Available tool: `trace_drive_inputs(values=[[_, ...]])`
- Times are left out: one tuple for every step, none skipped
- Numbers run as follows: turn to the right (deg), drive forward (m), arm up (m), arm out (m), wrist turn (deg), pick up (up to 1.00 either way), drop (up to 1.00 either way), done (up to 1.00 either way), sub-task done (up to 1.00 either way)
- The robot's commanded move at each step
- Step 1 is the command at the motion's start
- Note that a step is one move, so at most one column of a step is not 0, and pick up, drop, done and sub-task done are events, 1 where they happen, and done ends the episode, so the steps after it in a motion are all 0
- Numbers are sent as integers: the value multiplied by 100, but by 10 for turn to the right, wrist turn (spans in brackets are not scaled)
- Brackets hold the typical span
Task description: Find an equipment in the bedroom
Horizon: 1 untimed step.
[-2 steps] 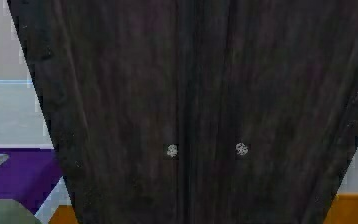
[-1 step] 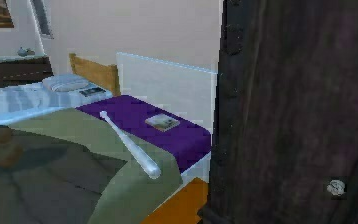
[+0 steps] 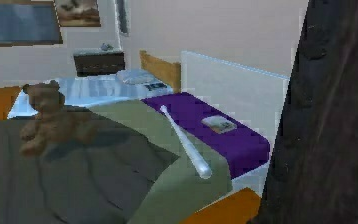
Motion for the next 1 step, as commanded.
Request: trace_drive_inputs(values=[[0, 0, 0, 0, 0, 0, 0, 100, 0]])
